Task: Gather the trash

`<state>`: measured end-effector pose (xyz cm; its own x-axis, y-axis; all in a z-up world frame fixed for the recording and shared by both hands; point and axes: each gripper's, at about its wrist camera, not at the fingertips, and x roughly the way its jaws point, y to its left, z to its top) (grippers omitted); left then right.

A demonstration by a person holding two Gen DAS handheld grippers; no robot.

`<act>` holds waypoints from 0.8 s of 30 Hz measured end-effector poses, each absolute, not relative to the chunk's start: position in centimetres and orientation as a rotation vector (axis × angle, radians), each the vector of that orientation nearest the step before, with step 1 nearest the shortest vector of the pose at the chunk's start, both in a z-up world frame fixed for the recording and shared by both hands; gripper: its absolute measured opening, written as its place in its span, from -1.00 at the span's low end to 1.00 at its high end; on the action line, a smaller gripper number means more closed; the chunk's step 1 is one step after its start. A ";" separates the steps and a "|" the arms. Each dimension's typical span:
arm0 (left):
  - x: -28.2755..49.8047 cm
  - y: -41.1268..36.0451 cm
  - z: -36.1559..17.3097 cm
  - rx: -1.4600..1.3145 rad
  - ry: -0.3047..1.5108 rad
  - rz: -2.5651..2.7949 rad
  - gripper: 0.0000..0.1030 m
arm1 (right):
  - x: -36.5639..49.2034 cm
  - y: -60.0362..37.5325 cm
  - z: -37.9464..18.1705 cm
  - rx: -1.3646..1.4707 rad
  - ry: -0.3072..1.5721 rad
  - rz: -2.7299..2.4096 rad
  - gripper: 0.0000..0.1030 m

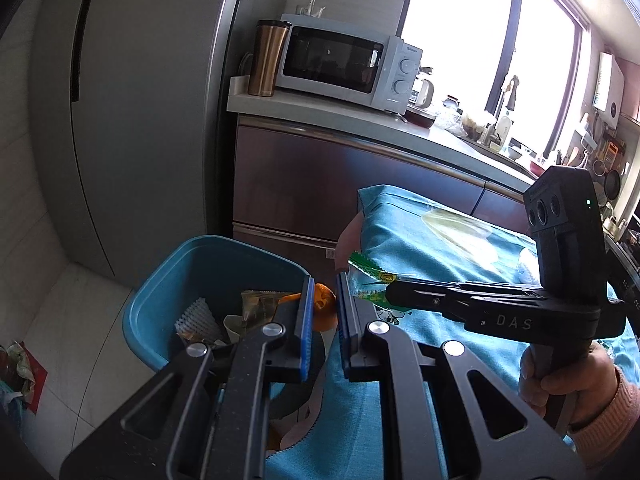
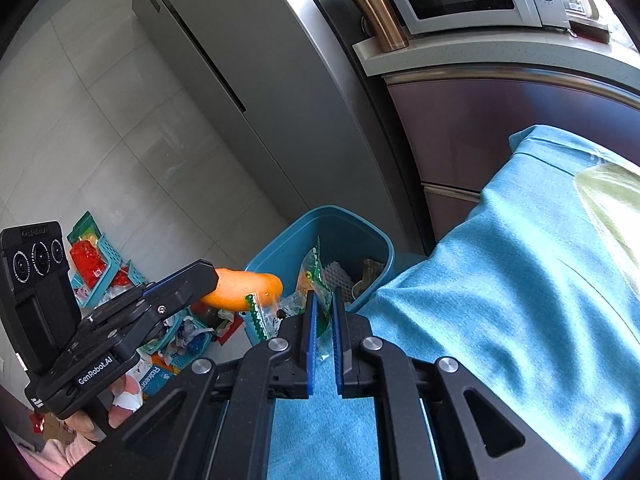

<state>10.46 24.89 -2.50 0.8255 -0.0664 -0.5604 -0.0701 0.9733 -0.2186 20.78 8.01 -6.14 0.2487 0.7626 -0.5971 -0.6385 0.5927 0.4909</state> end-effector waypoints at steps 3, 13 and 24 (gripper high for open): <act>10.6 25.2 -2.8 -0.236 0.606 0.016 -0.78 | 21.1 8.7 -6.6 0.152 0.923 0.958 -0.88; 11.3 27.0 -4.6 -0.258 0.632 0.058 -0.78 | 21.9 11.2 -7.4 0.105 0.951 0.947 -0.88; 12.1 28.5 -6.5 -0.288 0.661 0.083 -0.78 | 22.4 13.8 -8.3 0.043 0.983 0.928 -0.88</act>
<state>12.09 28.52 -6.52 0.7875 -0.0152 -0.6162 -0.1668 0.9571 -0.2368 22.43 13.76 -8.27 0.2172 0.6877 -0.6928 -0.6516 0.6306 0.4216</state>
